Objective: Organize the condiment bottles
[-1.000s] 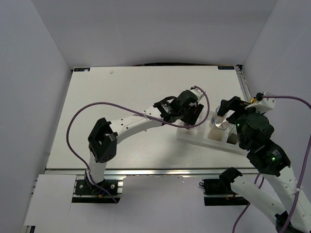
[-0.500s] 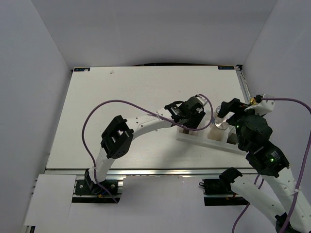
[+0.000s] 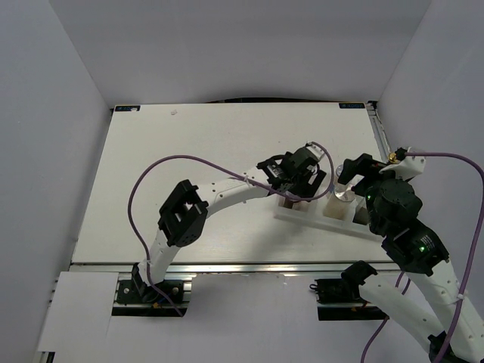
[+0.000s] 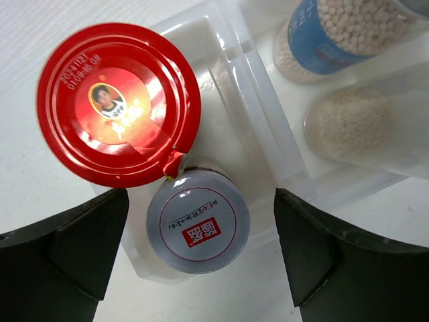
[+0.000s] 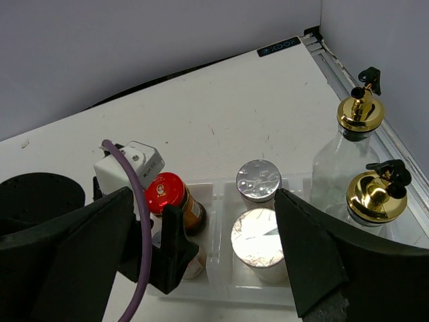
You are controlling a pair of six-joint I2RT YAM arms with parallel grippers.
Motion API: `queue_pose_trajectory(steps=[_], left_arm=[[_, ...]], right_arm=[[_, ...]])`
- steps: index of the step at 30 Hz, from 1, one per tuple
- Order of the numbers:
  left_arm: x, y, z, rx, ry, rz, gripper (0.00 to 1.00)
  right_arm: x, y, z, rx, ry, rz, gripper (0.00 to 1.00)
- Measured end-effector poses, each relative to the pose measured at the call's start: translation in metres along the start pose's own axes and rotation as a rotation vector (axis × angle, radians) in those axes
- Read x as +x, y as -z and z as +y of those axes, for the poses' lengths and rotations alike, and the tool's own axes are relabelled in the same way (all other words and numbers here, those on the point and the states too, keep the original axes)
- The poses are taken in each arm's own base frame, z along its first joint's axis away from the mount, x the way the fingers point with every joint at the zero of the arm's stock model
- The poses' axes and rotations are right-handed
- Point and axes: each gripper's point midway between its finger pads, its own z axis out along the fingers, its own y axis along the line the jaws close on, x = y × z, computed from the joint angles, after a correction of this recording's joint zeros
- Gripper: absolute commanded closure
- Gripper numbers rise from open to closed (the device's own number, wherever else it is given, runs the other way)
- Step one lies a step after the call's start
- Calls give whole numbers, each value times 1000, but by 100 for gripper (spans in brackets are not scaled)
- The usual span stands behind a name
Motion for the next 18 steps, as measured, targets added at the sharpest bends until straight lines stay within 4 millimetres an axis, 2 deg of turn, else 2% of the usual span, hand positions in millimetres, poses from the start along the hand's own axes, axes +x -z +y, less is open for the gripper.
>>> queue_pose_trajectory(steps=[3,6,8,11,13,15,17,18], left_arm=[[-7,8,3,-13,2,-17,2],[-21,29,10,-41,8,-48,2],[-37,51,21,-82,22,-101,2],[-55,93,49,-144,76,-176,2],[-64,122,84,-183,157,-228,2],[-64,147,143,-280,263,-271,2],[-50,176,217,-437,389,-313,2],[-39,190,247,-505,442,-325,2]], right_arm=[[0,0,0,0,0,0,11],[0,-1,1,2,3,3,11],[-1,-3,3,4,8,8,10],[2,-12,9,14,36,35,11],[8,-20,14,24,65,64,10],[13,-29,21,30,90,90,11],[20,-39,29,30,120,119,11],[25,-44,32,31,132,133,11]])
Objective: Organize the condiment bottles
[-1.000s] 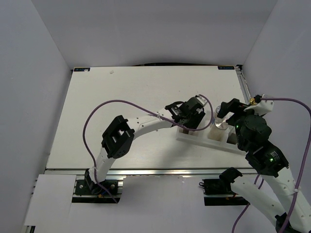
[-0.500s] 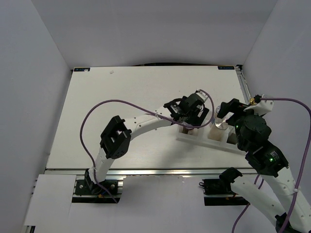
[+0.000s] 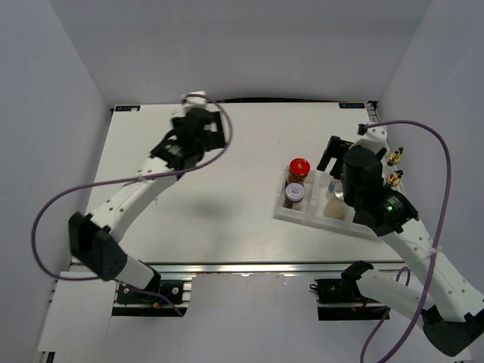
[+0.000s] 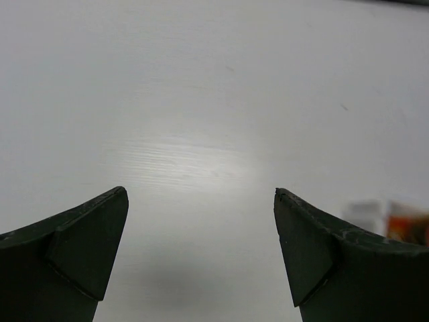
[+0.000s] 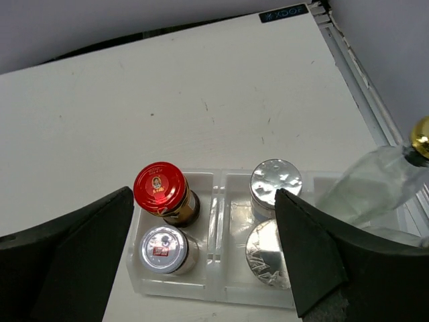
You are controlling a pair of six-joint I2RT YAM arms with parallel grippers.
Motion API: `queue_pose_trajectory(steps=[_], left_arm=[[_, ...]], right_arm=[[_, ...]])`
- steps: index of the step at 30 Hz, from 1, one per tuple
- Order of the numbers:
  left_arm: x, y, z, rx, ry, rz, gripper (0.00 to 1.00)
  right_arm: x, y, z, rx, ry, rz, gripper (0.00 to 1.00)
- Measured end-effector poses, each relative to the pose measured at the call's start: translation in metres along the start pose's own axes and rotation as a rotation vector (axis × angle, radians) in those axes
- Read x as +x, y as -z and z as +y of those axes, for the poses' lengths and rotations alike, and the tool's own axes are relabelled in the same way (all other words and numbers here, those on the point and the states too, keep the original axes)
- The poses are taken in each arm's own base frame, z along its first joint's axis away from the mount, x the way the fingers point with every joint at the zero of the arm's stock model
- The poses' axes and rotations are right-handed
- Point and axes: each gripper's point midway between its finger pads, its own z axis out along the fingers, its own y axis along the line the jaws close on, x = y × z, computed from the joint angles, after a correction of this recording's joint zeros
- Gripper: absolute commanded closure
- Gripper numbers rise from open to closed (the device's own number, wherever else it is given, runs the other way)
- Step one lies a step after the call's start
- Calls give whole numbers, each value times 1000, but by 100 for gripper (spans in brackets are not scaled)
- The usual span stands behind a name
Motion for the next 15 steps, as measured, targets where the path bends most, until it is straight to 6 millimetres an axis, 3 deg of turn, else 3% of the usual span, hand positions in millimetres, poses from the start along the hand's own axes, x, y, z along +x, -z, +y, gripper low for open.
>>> queue_pose_trajectory(steps=[3,5,7,10,15], left_arm=[[-4,13,94,-185,134,-54,2],[-8,32,132,-256,202,-102,2],[-16,52,150,-291,247,-154,2],[-27,73,159,-303,289,-217,2],[-21,85,168,-318,318,-252,2]], right_arm=[[14,-15,12,-4,37,45,11],[20,-23,20,-18,51,66,11],[26,-30,28,-36,60,84,10],[27,-34,36,-65,52,77,10],[25,-33,41,-112,30,31,11]])
